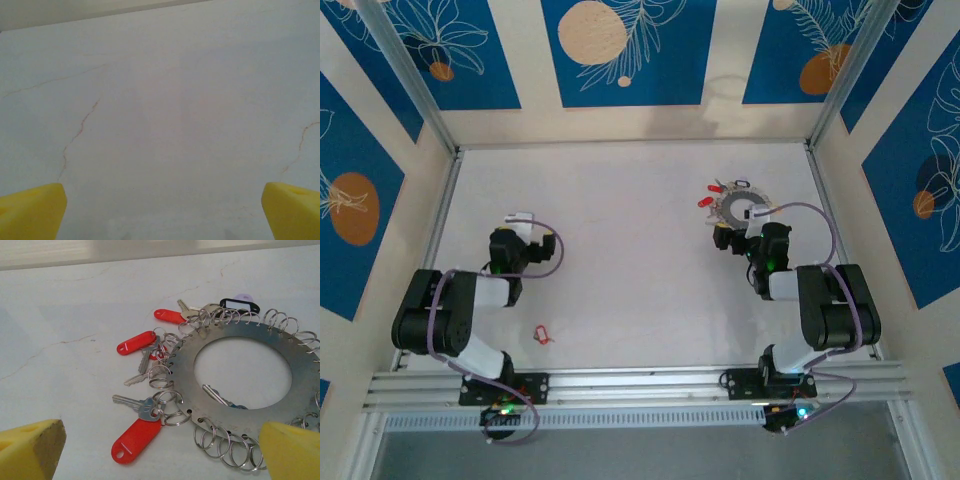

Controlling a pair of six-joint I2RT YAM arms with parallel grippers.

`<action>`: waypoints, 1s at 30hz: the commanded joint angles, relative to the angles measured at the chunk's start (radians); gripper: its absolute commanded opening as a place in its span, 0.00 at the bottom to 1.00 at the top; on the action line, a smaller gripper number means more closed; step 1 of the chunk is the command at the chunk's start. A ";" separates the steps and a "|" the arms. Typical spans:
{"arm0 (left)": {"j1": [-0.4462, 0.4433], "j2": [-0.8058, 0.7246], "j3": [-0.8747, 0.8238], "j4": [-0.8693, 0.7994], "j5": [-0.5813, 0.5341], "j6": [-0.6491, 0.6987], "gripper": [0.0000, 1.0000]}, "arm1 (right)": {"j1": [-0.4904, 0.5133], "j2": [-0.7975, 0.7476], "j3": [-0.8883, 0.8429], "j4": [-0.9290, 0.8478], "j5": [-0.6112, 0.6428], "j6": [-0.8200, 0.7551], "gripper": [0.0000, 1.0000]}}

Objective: Put the keys on the keyring

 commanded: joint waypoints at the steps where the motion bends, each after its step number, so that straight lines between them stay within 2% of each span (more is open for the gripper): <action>1: -0.004 -0.006 0.017 0.001 0.023 0.005 1.00 | -0.005 -0.004 0.018 0.013 -0.013 -0.009 0.99; 20: -0.004 -0.006 0.019 -0.001 0.026 0.002 1.00 | -0.009 -0.002 0.017 0.013 -0.013 -0.005 0.99; 23: -0.001 -0.005 0.021 -0.004 0.029 -0.002 1.00 | -0.010 -0.003 0.013 0.021 0.038 0.020 0.99; 27: 0.005 -0.005 0.022 -0.006 0.036 -0.006 1.00 | -0.013 -0.010 -0.032 0.096 0.117 0.058 0.99; 30: 0.000 -0.020 0.025 -0.017 -0.019 -0.016 1.00 | -0.048 -0.038 -0.111 0.215 0.088 0.091 0.99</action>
